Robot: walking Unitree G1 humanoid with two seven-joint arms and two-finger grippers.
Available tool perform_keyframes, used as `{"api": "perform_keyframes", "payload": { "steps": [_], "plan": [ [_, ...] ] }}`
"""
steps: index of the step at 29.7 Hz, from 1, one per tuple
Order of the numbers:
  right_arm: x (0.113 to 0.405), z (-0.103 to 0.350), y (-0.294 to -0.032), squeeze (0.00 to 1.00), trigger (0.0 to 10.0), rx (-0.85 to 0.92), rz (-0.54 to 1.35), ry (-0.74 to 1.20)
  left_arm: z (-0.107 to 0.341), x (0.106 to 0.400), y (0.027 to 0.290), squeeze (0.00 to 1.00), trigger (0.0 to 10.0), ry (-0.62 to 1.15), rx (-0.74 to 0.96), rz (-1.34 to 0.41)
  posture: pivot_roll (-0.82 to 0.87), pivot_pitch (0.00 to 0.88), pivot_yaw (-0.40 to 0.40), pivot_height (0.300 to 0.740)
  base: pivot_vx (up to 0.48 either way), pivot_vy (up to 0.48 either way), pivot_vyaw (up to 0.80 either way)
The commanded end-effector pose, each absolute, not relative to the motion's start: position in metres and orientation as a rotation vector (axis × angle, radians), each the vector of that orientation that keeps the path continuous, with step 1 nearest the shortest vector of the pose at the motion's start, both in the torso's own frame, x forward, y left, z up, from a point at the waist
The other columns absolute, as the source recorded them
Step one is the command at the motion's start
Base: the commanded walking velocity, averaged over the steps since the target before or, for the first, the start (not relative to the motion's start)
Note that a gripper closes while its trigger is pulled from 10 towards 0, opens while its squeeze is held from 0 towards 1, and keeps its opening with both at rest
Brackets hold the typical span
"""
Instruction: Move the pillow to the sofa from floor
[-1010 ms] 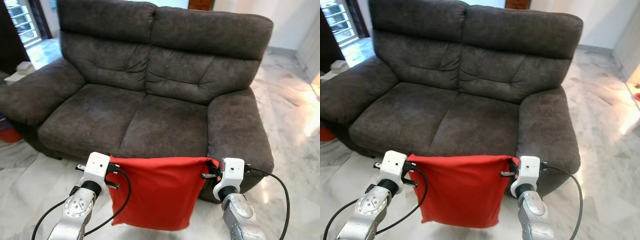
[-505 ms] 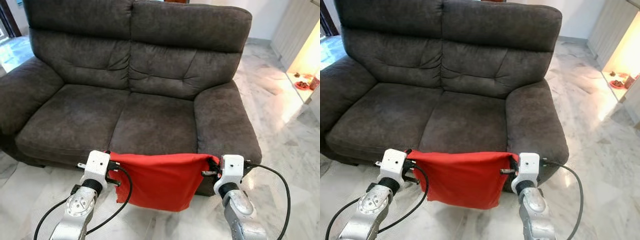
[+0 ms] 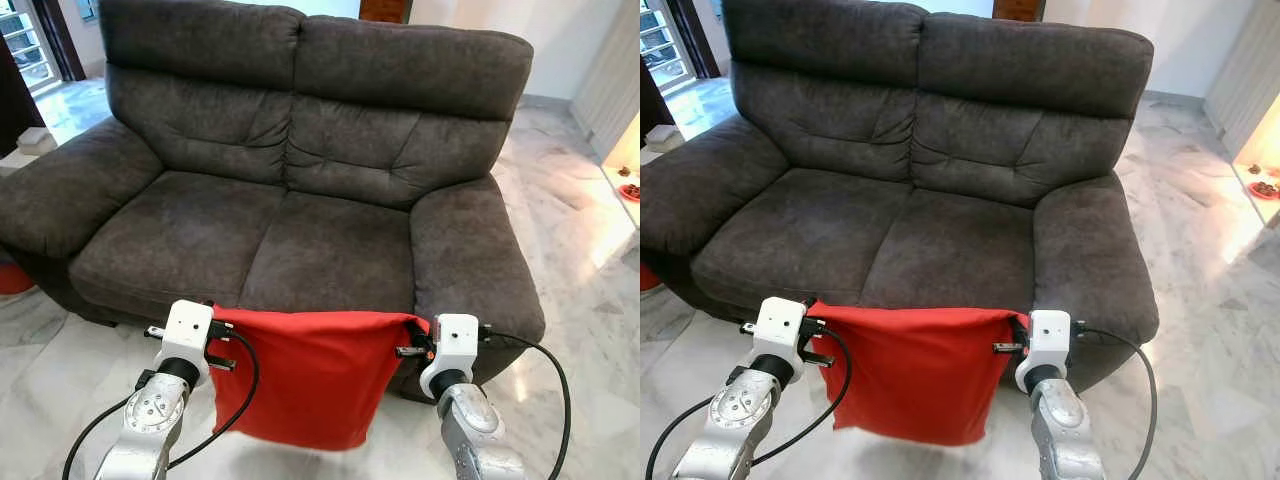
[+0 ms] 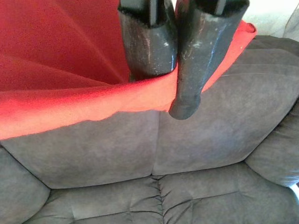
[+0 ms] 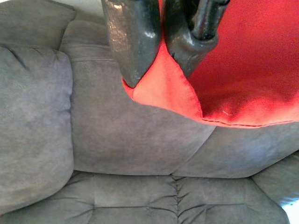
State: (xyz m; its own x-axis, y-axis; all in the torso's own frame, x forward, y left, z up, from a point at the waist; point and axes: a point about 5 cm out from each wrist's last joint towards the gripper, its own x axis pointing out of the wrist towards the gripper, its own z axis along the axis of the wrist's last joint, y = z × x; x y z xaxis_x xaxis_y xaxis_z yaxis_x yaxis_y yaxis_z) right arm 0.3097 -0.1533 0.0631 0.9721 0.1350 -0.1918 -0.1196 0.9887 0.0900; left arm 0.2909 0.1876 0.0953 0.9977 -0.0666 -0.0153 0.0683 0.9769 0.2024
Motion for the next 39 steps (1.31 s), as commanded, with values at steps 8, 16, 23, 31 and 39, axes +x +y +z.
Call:
{"api": "perform_keyframes", "payload": {
  "steps": [8, 16, 23, 31, 39],
  "plan": [
    [0.3113, 0.0731, -0.1570, 0.00, 10.0, 0.087, 0.121, 0.134, 0.1164, 0.2905, 0.1944, 0.00, 10.0, -0.099, 0.193, -0.028, 0.15, 0.059, -0.039, 0.740, 0.000, 0.123, 0.00],
    [0.3111, 0.0730, -0.1555, 0.00, 10.0, 0.084, 0.133, 0.133, 0.1157, 0.2897, 0.1938, 0.00, 10.0, -0.097, 0.189, -0.021, 0.14, 0.066, -0.042, 0.740, 0.030, 0.000, 0.00],
    [0.3107, 0.0714, -0.1589, 0.00, 10.0, 0.080, 0.122, 0.148, 0.1142, 0.2895, 0.1949, 0.00, 10.0, -0.083, 0.195, -0.029, 0.14, 0.073, -0.043, 0.740, 0.035, 0.000, 0.00],
    [0.3099, 0.0708, -0.1599, 0.00, 10.0, 0.079, 0.123, 0.150, 0.1150, 0.2878, 0.1985, 0.00, 10.0, -0.082, 0.192, -0.013, 0.15, 0.076, -0.045, 0.740, 0.000, 0.000, 0.00],
    [0.3101, 0.0705, -0.1609, 0.00, 10.0, 0.078, 0.115, 0.151, 0.1157, 0.2876, 0.1999, 0.00, 10.0, -0.086, 0.191, -0.007, 0.14, 0.077, -0.042, 0.740, 0.100, 0.000, 0.00]
  ]
}}
